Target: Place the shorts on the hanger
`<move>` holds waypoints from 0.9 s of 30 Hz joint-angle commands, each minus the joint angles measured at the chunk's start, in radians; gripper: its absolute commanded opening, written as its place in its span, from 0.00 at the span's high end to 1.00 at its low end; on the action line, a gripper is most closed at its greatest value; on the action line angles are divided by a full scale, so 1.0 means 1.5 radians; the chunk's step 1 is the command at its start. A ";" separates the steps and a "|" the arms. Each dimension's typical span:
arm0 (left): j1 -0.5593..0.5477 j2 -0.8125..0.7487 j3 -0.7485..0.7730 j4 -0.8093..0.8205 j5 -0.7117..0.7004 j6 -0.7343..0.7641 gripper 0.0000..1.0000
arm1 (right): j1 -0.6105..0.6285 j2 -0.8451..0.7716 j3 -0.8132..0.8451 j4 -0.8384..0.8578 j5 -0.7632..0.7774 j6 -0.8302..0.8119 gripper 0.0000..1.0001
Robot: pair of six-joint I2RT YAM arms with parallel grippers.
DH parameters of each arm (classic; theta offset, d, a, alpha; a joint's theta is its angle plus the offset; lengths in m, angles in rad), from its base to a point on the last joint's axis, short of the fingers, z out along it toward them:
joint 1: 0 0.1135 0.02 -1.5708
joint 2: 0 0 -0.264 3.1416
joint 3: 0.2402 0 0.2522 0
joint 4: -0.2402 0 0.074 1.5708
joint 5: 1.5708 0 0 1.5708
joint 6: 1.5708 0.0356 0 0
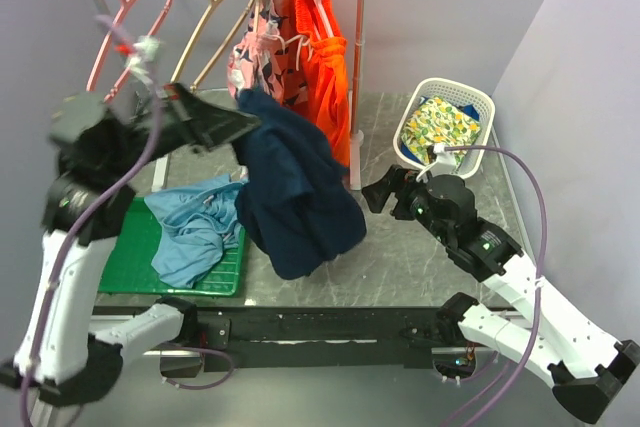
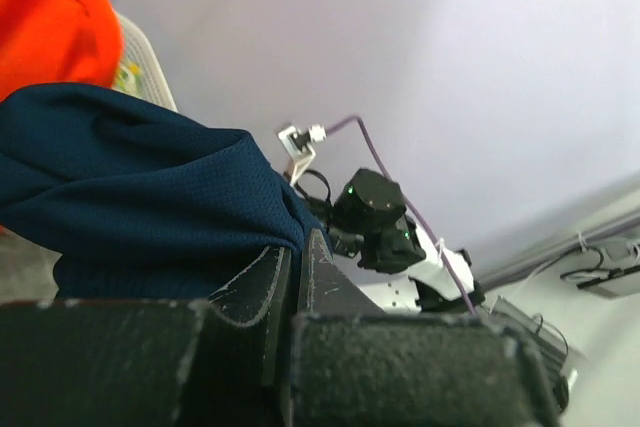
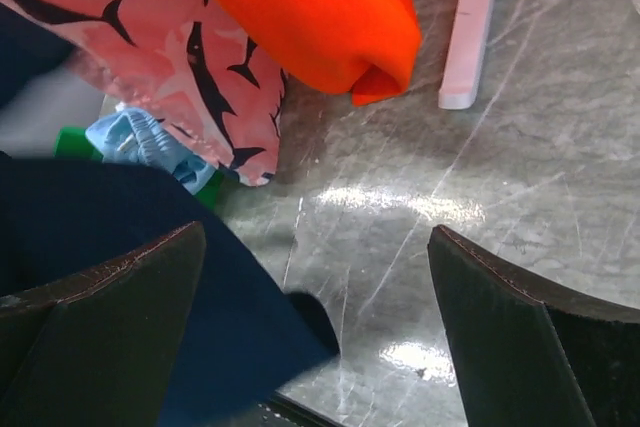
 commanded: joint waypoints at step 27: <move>-0.472 0.149 -0.484 0.003 -0.744 -0.008 0.52 | 0.011 0.014 -0.164 0.015 0.053 0.134 0.07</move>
